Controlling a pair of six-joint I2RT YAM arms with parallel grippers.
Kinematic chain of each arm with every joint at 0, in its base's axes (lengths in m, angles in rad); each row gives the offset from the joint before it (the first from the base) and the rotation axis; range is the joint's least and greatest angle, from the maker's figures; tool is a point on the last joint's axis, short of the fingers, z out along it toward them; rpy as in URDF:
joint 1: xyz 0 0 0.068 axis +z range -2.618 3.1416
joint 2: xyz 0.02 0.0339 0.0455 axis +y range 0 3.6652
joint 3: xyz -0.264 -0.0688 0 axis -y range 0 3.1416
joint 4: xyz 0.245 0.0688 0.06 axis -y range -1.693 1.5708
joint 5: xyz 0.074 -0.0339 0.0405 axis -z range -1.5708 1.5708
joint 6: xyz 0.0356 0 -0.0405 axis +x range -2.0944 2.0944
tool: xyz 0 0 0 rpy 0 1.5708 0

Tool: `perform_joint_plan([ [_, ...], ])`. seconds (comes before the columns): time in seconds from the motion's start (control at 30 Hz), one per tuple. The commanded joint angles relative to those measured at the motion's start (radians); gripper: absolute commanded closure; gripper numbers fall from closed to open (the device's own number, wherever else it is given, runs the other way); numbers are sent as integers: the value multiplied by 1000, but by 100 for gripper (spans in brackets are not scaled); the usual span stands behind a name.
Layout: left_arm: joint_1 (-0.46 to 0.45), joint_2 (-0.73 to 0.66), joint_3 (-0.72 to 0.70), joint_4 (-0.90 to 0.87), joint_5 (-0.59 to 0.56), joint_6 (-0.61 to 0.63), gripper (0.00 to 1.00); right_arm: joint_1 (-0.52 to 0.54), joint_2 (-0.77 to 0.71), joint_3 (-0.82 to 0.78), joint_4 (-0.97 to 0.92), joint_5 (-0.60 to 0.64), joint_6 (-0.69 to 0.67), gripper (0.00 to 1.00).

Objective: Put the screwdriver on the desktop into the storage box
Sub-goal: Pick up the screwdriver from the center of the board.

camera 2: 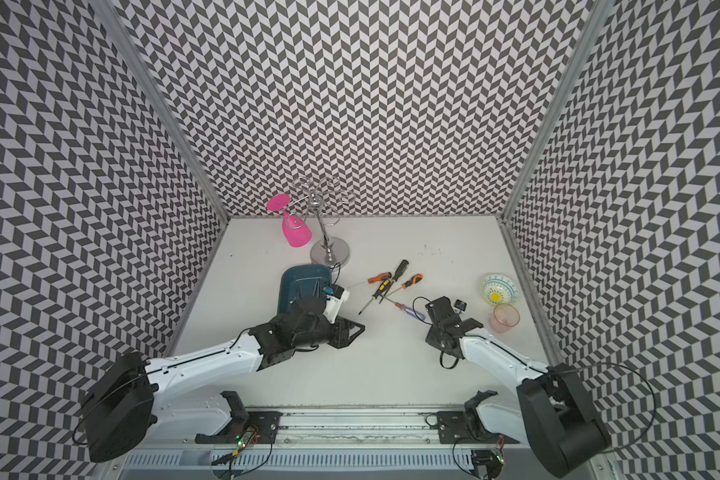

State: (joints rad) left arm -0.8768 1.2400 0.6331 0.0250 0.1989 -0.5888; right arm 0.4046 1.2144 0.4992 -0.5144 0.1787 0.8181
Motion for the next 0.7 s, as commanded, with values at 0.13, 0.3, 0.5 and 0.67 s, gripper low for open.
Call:
perform_joint_plan([
  [0.13,-5,-38,-13,24,-18,-10,54,8,-33,-29,17,-66,-26,93],
  [0.3,-4,-64,-12,18,-41,-18,54,7,-110,-6,22,-91,-86,94],
  [0.5,8,-103,-6,26,-55,-32,45,13,-256,26,77,-187,-208,96],
  [0.67,29,-134,-11,58,-21,-41,45,32,-367,28,180,-313,-279,96],
])
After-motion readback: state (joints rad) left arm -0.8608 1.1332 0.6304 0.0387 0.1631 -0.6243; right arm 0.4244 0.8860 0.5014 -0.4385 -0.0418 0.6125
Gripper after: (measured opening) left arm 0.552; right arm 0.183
